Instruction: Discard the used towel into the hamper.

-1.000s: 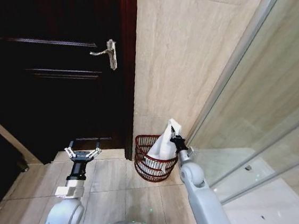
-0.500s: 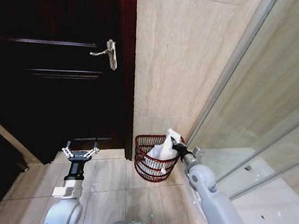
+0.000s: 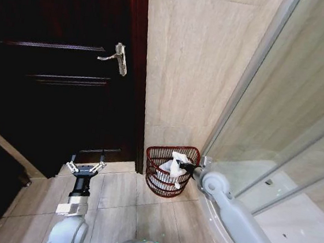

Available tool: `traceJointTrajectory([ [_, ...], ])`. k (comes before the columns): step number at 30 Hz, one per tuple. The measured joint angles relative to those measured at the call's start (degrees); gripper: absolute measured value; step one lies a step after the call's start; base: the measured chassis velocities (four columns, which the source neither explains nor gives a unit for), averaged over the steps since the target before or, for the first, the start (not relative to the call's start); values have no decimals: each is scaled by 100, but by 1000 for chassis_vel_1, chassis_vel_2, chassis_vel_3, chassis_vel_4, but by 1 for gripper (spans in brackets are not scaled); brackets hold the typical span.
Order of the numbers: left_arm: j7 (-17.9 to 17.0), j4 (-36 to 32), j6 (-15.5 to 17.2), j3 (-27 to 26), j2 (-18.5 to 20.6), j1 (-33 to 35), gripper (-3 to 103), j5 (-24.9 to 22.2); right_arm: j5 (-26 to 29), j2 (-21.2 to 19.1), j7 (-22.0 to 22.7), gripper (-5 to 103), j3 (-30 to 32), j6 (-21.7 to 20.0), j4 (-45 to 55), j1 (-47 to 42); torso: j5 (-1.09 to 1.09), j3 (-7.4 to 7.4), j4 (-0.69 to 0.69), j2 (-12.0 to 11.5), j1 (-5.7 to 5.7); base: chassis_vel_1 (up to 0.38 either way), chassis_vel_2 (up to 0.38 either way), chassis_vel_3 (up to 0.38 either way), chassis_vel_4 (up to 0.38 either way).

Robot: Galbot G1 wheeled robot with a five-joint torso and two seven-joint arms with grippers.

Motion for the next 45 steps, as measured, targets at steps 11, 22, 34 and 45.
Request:
traceJointTrajectory([
  [11,8,115,-88,-25,-126,0,100,15,175,477,286,4,-727,-19,-1555,1052,0,0,1,0,0,0,0,0,0],
  [22,6,181,-130,-117,-129,-18,100,-50,20,727,228,4,-765,17,-2483,1222,0,0,0,1,0,0,0,0,0],
  [34,17,166,-101,-97,-84,-77,100,-46,-272,755,140,7,-524,74,-2657,1204,1,1,0,1,1,0,0,0,0],
  [45,30,55,-71,-99,-100,-3,100,-17,-314,477,162,44,-404,46,-1485,842,1,1,0,2,0,0,0,0,0],
])
